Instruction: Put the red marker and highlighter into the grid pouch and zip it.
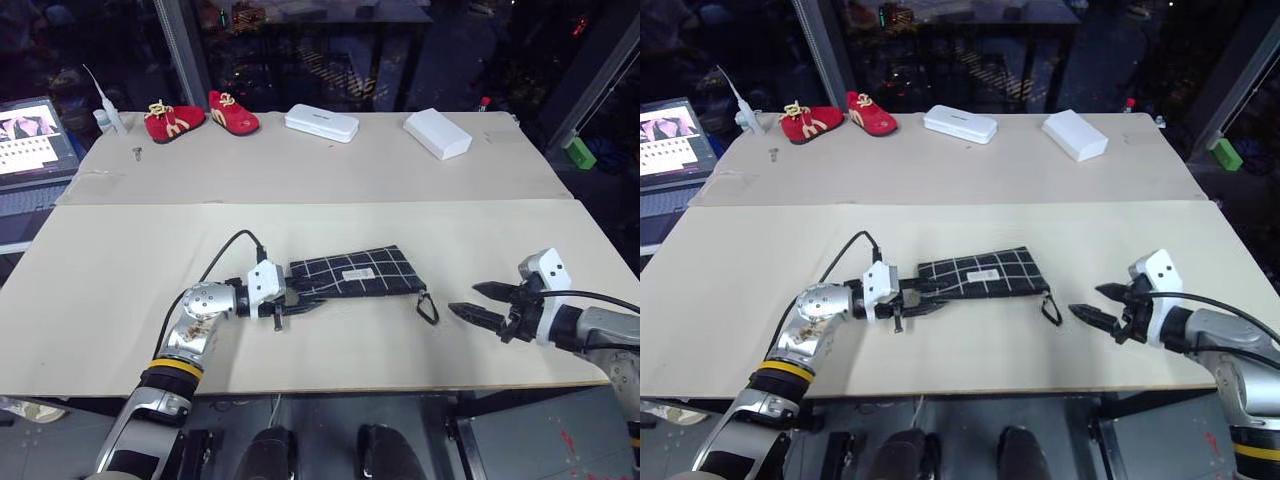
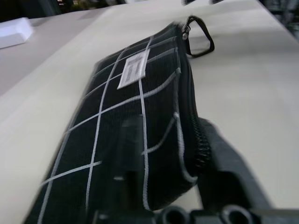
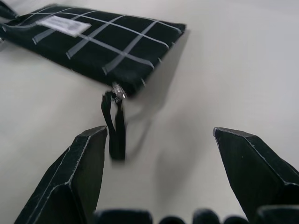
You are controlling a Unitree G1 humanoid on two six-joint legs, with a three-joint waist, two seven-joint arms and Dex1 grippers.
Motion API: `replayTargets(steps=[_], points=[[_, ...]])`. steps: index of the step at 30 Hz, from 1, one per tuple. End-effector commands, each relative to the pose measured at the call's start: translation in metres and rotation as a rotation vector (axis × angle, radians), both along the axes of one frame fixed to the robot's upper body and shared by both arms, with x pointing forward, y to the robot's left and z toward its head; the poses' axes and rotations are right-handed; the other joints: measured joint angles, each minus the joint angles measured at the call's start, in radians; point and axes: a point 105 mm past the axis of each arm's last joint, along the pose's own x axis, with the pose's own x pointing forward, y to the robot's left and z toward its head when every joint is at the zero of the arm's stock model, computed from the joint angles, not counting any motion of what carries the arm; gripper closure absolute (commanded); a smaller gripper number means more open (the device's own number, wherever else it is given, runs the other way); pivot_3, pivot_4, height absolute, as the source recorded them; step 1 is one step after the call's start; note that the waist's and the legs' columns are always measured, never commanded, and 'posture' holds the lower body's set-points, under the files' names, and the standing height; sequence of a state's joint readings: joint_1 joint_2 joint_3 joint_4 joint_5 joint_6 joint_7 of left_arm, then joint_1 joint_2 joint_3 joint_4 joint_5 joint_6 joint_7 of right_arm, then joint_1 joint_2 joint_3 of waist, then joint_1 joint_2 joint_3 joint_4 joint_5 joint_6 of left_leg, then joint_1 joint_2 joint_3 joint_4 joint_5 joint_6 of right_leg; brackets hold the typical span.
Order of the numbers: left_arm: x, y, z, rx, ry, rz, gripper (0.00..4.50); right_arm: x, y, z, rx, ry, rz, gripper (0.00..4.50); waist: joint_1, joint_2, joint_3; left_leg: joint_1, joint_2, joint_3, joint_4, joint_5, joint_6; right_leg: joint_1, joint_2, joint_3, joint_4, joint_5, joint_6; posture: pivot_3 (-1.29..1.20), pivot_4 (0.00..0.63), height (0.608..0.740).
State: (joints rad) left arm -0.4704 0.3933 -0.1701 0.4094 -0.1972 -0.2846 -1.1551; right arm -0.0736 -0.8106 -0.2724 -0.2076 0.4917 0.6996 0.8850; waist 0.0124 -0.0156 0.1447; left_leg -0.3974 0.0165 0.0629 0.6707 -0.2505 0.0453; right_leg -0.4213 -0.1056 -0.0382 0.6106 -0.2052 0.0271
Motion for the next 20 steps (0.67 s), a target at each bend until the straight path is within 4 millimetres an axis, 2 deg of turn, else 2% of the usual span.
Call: replayTargets(steps=[1,2,6,7,9,11,16,20], points=[[0.005,0.006,0.022,-0.037,-0.08,0.042,1.01,0.005,-0.001,0.013,-0.02,-0.059,0.008,0.49,0.0,0.0,0.0,0.0,0.0,0.0,0.0,0.0,0.0,0.0,0.0,0.0,0.0,0.0,0.0,0.0,0.15,0.74],[0.004,0.011,0.027,-0.064,-0.068,0.064,0.76,0.006,-0.002,0.013,-0.024,-0.059,0.007,0.49,0.0,0.0,0.0,0.0,0.0,0.0,0.001,0.0,0.0,0.0,0.0,0.0,0.0,0.0,0.0,0.0,0.15,0.74],[0.005,0.036,0.046,-0.185,0.063,0.212,0.76,0.01,-0.009,0.015,-0.027,-0.062,0.001,0.49,-0.007,0.0,0.0,0.0,0.002,-0.001,0.001,0.0,0.0,0.0,0.0,0.0,0.0,0.0,0.0,0.0,0.15,0.74],[0.007,0.047,0.045,-0.195,0.095,0.287,0.76,0.012,-0.013,0.016,-0.025,-0.066,-0.009,0.49,-0.007,0.0,0.0,0.0,0.002,-0.001,0.001,0.0,0.0,0.0,0.0,0.0,0.001,0.0,0.0,0.0,0.15,0.74],[0.015,0.083,0.039,-0.217,0.171,0.516,0.76,0.016,-0.019,0.019,-0.015,-0.084,-0.025,0.49,-0.011,0.0,0.0,0.001,0.002,-0.001,0.001,0.0,0.0,0.0,0.0,0.0,0.001,0.0,0.0,0.0,0.15,0.74],[0.016,0.104,0.035,-0.229,0.233,0.647,0.76,0.019,-0.022,0.02,-0.006,-0.098,-0.032,0.49,-0.012,0.0,0.0,0.002,0.002,-0.001,0.0,0.0,0.0,0.001,0.0,0.001,0.001,0.0,0.0,0.0,0.15,0.74],[-0.004,0.161,0.034,-0.325,0.299,0.818,0.76,0.026,-0.026,0.007,0.01,-0.065,-0.049,0.49,-0.012,0.0,0.0,0.002,0.002,0.0,0.0,0.0,0.0,0.001,0.0,0.001,0.001,0.0,0.0,0.0,0.15,0.74],[-0.013,0.183,0.028,-0.322,0.3,0.891,0.76,0.032,-0.021,-0.001,0.019,-0.05,-0.037,0.49,-0.01,0.0,0.0,0.002,0.001,0.0,0.0,0.0,0.0,0.001,0.0,0.0,0.001,0.0,0.0,0.0,0.15,0.74]])
